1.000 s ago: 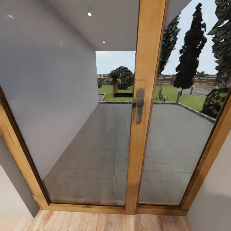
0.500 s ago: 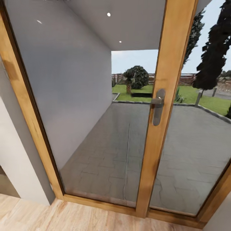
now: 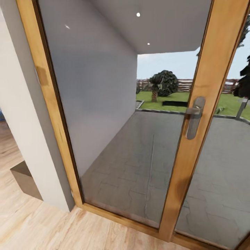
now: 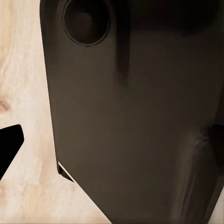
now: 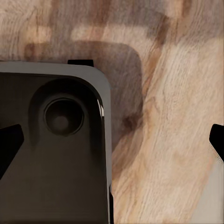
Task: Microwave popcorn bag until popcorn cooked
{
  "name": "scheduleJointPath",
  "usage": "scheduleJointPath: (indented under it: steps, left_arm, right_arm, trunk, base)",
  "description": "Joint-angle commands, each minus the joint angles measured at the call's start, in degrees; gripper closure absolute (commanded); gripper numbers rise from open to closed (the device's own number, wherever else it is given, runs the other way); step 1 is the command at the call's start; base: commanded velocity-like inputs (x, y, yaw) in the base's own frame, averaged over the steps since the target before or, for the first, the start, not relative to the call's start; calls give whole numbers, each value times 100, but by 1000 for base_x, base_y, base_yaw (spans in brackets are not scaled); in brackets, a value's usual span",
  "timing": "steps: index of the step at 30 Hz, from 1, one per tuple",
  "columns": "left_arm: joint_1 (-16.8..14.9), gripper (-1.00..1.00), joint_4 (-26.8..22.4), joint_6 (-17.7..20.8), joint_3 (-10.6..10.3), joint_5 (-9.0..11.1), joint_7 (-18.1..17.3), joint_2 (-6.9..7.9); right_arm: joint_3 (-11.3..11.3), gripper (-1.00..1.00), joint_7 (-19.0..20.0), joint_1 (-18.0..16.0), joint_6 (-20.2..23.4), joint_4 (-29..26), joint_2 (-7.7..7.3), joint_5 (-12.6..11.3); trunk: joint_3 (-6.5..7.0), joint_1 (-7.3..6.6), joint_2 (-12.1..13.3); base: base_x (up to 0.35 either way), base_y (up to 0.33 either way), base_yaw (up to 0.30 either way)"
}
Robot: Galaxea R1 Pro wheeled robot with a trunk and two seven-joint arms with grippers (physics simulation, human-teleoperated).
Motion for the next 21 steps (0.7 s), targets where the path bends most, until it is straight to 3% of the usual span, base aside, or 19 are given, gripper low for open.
scheduleJointPath:
  steps: [1, 21]
  left_arm:
    - [3, -100, -10, -3, 4, 0, -2, -1]
    - [3, -100, -10, -3, 4, 0, -2, -1]
  right_arm:
    - [3, -100, -12, 0, -15, 0, 0, -1]
    - [3, -100, -11, 0, -15, 1, 2, 0]
  trunk:
    - [-4, 0, -2]
    - [-4, 0, -2]
  base:
    - [0, 0, 287]
    - [0, 0, 287]
